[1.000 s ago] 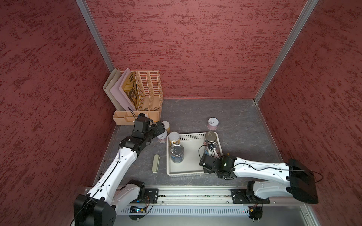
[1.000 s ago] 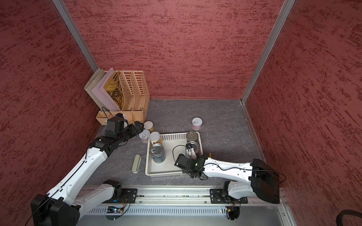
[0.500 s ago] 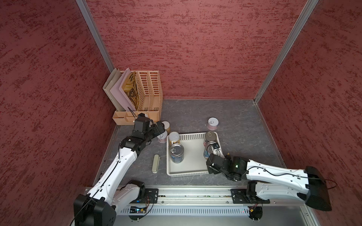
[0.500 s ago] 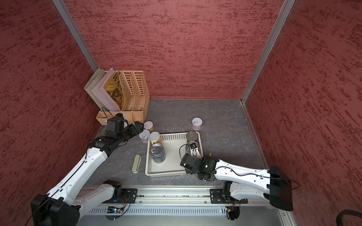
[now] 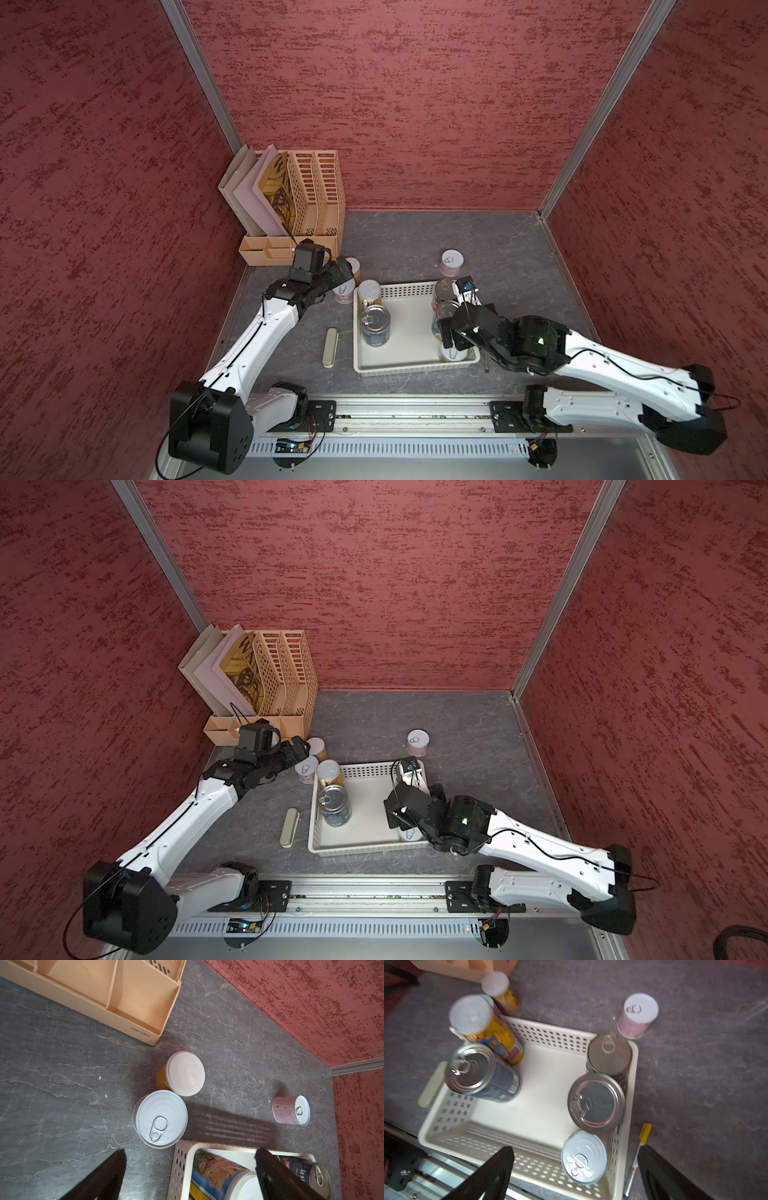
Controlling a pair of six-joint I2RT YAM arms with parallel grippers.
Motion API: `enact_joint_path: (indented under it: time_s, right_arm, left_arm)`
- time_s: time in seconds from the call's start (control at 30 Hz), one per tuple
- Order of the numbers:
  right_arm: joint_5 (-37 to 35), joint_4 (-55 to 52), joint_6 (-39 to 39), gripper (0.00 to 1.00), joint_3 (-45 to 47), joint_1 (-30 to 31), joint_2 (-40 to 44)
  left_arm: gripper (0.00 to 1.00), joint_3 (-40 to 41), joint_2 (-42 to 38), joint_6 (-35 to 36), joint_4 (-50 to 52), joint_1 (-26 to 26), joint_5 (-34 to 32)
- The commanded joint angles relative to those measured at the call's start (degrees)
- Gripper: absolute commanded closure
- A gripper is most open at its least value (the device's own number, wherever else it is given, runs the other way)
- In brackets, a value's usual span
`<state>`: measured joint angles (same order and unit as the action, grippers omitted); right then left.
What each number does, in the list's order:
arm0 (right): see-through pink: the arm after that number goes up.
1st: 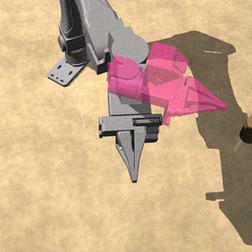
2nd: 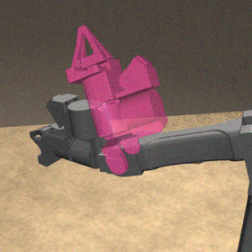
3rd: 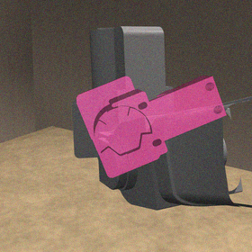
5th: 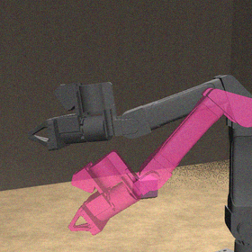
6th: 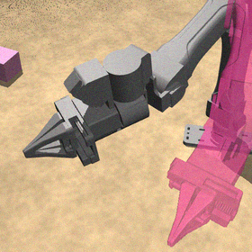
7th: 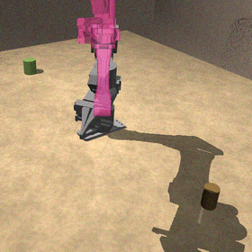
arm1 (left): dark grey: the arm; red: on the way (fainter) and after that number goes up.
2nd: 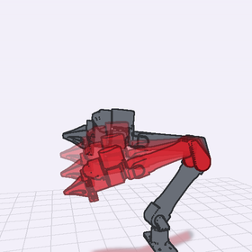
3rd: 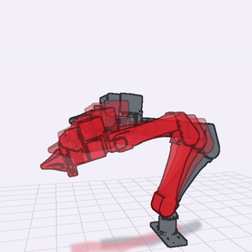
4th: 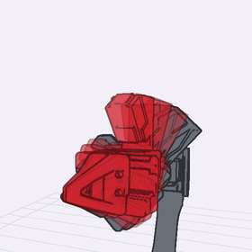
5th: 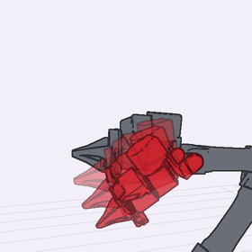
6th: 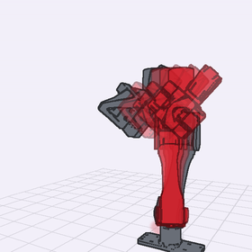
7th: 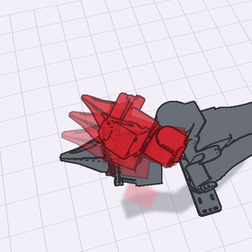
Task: Put the canned food in the basket
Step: Place the canned food in the basket, then pick up the canned food from the center of the board.
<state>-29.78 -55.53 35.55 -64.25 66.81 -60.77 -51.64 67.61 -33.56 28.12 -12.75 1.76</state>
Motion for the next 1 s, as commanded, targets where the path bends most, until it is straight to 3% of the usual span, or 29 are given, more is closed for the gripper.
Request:
enact_joint_path:
  time_s: [0.0, 0.23, 0.5, 0.6, 0.73, 0.97]
  right_arm:
    - [-5.8, 3.2, -6.5, 0.02, -6.4, -0.2, -3.1]
    - [-4.8, 16.8, -12.4, 0.02, -10.3, -6.0, -6.2]
    - [2.7, 33.3, -8.5, 0.02, 7.8, -18.8, 2.2]
    - [-0.6, 35.2, -8.4, 0.02, 11.6, -19.2, 4.1]
    - [-1.5, 35.1, -8.7, 0.02, 11.4, -19.5, 2.2]
    - [1.1, 34.3, -8.7, 0.02, 9.7, -19.5, -3.1]
  left_arm:
    - [0.0, -1.6, 1.9, 1.4, -2.4, 0.5, -1.4]
    - [0.0, -3.7, 7.2, 3.3, -4.1, 0.5, -3.9]
    - [0.0, -7.1, 12.5, 8.0, -4.7, -3.3, -8.8]
    - [0.0, -8.9, 14.3, 10.1, -3.9, -6.2, -13.0]
    - [0.0, -9.4, 16.2, 10.6, -5.0, -5.6, -9.1]
    - [0.0, -12.0, 20.7, 12.5, -3.3, -5.7, -12.0]
